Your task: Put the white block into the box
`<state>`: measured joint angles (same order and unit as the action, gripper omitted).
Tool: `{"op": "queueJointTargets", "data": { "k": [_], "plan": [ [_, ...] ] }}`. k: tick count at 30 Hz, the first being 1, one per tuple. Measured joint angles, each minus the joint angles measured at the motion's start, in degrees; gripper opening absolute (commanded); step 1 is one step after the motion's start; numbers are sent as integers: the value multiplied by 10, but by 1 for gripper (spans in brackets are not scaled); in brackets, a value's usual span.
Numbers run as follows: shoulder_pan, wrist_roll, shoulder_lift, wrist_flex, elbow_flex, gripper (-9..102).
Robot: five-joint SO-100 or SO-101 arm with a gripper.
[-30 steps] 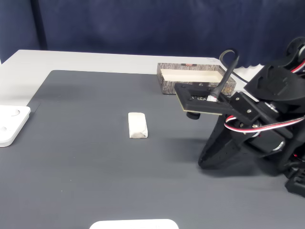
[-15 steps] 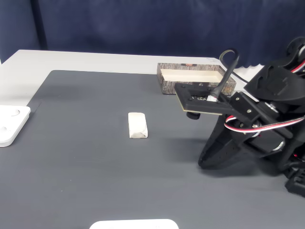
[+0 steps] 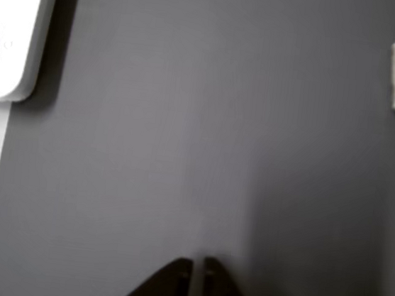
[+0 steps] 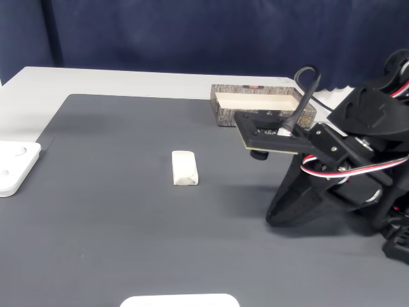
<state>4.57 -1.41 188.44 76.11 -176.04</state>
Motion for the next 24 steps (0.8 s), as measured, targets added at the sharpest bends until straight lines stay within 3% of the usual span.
{"op": "queueJointTargets", "data": {
  "k": [24],
  "plan": [
    [25,-4,-64,6,24,0]
  ]
}}
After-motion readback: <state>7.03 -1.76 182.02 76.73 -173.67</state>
